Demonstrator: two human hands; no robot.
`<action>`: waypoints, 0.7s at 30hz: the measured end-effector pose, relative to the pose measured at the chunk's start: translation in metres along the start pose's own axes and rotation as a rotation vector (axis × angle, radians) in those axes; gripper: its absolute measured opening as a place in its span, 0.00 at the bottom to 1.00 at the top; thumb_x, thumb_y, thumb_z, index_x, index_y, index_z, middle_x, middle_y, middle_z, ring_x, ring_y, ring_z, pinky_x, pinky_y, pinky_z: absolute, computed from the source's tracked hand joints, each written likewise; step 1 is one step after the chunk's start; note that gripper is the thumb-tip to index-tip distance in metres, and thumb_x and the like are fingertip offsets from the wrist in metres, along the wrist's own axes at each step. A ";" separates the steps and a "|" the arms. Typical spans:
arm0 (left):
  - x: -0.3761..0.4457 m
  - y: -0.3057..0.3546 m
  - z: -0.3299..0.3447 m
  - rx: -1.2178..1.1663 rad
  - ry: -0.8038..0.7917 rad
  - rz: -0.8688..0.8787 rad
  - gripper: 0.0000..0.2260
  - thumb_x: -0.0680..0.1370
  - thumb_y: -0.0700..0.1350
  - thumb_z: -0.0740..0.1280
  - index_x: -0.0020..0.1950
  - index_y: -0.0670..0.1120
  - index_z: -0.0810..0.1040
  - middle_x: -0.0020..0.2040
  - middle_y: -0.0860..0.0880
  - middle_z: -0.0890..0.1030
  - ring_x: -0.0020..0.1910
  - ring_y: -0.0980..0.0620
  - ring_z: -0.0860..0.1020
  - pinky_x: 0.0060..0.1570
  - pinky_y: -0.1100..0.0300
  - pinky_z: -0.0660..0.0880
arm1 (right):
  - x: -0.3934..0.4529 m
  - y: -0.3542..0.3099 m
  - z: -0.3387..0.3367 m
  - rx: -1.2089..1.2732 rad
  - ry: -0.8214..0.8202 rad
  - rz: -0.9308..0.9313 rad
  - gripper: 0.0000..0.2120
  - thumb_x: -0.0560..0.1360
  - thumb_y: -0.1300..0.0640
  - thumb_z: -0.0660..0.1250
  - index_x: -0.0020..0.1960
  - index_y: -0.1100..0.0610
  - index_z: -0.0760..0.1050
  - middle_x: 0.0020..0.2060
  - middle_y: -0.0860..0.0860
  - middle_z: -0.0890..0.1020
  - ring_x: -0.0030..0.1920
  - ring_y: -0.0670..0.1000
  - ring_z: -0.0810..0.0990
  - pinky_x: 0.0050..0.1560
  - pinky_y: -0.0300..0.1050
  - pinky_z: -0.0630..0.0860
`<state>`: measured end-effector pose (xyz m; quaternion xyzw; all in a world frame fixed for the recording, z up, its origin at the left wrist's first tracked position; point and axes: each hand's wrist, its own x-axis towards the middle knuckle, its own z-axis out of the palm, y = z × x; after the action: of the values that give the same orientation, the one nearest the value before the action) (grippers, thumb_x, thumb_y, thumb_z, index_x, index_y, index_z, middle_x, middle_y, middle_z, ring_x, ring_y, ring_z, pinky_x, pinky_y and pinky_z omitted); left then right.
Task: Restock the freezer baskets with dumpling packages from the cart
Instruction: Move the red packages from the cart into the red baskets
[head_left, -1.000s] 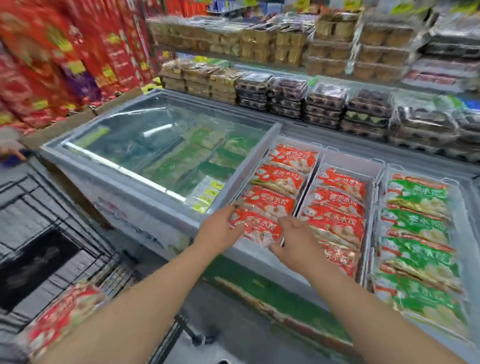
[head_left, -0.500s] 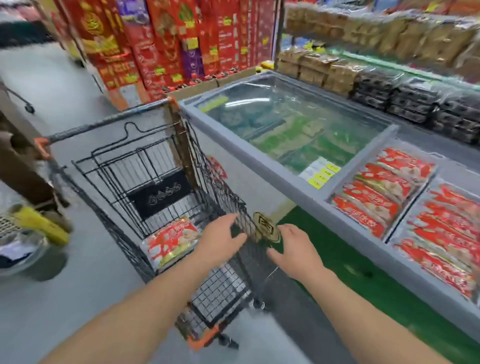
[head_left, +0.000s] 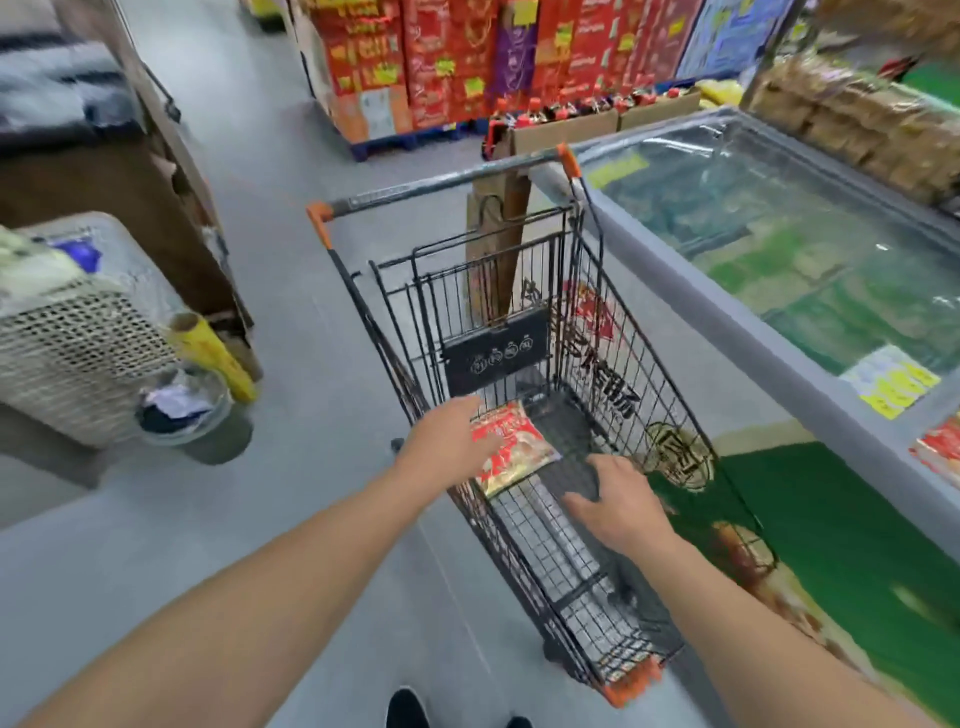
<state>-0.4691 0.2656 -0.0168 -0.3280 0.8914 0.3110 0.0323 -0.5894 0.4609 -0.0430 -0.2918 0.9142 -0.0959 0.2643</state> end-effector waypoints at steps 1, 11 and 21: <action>0.004 -0.006 -0.003 0.000 -0.004 0.004 0.30 0.78 0.56 0.66 0.78 0.49 0.63 0.75 0.47 0.70 0.71 0.46 0.70 0.69 0.50 0.70 | 0.007 -0.006 0.003 -0.008 -0.007 -0.002 0.35 0.77 0.42 0.66 0.77 0.58 0.61 0.73 0.55 0.67 0.72 0.57 0.66 0.72 0.51 0.66; 0.082 -0.025 0.009 0.022 -0.107 -0.019 0.29 0.79 0.55 0.65 0.78 0.47 0.64 0.74 0.46 0.71 0.71 0.46 0.71 0.67 0.51 0.70 | 0.087 -0.013 0.020 0.048 -0.089 0.050 0.31 0.77 0.45 0.66 0.74 0.58 0.65 0.70 0.55 0.69 0.67 0.56 0.72 0.66 0.50 0.70; 0.202 -0.027 0.062 0.124 -0.309 -0.087 0.22 0.79 0.53 0.64 0.70 0.43 0.71 0.63 0.43 0.78 0.60 0.44 0.77 0.57 0.51 0.76 | 0.195 0.019 0.025 0.116 -0.220 0.103 0.31 0.77 0.45 0.68 0.75 0.55 0.64 0.70 0.55 0.69 0.66 0.56 0.73 0.66 0.50 0.70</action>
<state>-0.6203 0.1708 -0.1340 -0.3118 0.8783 0.3006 0.2026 -0.7192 0.3619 -0.1535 -0.2375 0.8864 -0.1025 0.3840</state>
